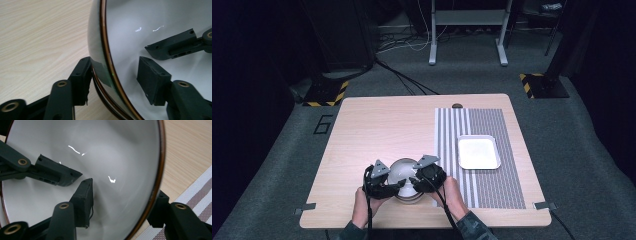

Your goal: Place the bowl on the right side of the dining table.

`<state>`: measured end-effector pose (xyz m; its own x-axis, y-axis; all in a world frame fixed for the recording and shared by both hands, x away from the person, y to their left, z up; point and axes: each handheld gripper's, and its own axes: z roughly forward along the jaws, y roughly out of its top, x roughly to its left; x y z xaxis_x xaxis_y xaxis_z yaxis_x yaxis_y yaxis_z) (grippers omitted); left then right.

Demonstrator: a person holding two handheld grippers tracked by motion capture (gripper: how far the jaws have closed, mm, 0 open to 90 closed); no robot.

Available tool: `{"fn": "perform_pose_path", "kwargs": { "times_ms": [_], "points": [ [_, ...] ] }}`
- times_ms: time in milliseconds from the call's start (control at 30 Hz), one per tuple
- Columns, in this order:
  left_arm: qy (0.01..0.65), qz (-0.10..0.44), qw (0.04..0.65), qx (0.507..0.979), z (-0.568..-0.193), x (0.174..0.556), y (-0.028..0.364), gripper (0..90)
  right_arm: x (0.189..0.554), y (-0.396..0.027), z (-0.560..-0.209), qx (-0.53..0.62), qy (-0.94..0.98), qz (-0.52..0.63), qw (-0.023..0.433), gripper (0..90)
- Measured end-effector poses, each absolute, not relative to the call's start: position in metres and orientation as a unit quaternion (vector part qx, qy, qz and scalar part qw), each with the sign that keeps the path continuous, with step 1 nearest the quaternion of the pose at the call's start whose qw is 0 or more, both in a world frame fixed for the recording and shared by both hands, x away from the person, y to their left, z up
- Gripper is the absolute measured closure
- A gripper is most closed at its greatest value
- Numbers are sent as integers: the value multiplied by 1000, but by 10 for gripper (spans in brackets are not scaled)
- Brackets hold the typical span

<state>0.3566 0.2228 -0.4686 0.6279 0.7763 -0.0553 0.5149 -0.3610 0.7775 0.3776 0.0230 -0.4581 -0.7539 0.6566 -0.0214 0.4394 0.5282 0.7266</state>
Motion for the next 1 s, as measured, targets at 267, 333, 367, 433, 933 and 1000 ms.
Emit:
{"fn": "perform_pose_path", "kwargs": {
  "times_ms": [267,333,367,433,933,1000],
  "points": [
    [401,180,406,801,-465,356,225,581,380,21,-454,315,862,367,152,555],
    [399,185,405,801,-464,355,226,599,379,21,-453,312,862,368,159,571],
    [397,188,404,802,-464,355,226,604,379,21,-453,312,861,367,161,582],
    [394,194,401,804,-462,355,225,613,378,20,-451,311,861,366,168,607],
    [377,246,388,804,-452,347,222,719,369,21,-442,299,850,368,228,740],
    [377,250,387,803,-452,347,222,725,368,22,-442,298,849,369,233,746]
  ]
}}
